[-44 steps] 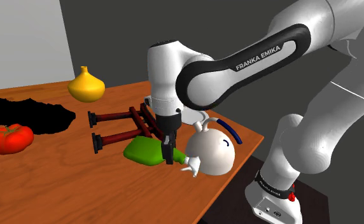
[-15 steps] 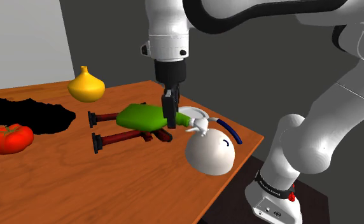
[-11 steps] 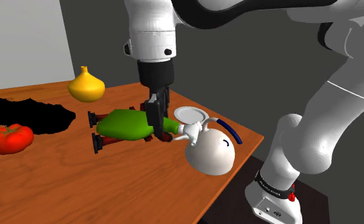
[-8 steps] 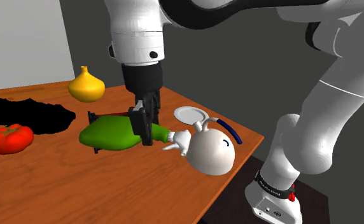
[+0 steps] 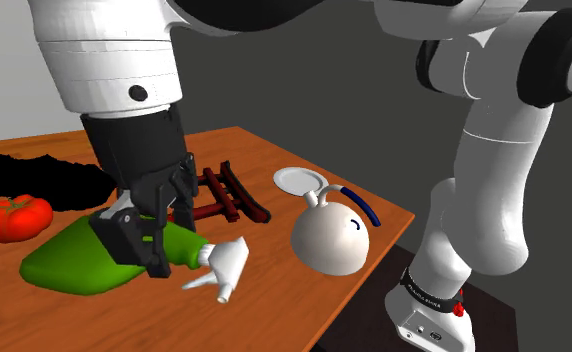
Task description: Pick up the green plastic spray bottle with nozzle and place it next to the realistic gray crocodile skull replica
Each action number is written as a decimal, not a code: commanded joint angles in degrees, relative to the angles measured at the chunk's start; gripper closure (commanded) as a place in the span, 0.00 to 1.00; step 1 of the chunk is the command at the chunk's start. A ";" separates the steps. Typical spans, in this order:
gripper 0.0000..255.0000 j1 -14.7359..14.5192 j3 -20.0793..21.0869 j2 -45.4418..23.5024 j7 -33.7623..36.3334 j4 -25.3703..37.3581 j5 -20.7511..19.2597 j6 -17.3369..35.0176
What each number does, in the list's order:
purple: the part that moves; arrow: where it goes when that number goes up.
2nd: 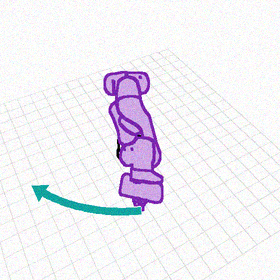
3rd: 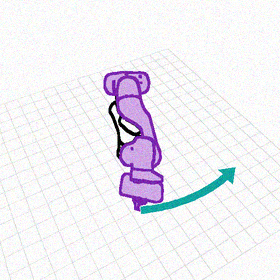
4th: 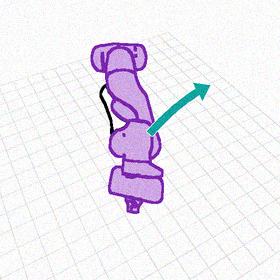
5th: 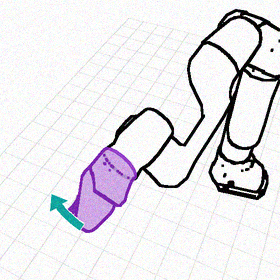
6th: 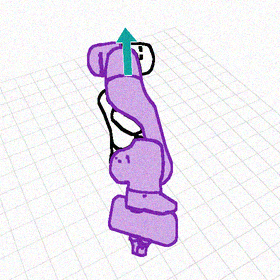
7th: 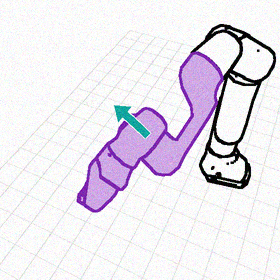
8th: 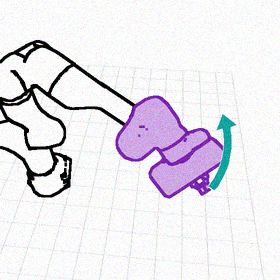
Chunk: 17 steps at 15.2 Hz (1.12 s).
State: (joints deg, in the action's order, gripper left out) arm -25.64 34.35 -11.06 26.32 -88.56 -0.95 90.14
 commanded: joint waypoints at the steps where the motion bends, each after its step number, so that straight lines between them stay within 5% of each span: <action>1: 1.00 -2.53 0.70 -4.65 3.10 5.35 -2.36 -1.28; 3: 1.00 -6.09 1.06 -10.42 6.17 12.64 -5.27 -3.47; 17: 1.00 -4.79 0.48 -9.82 5.56 0.97 -5.03 7.58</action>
State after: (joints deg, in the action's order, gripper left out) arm -30.53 34.81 -21.07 31.88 -86.66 -6.06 96.89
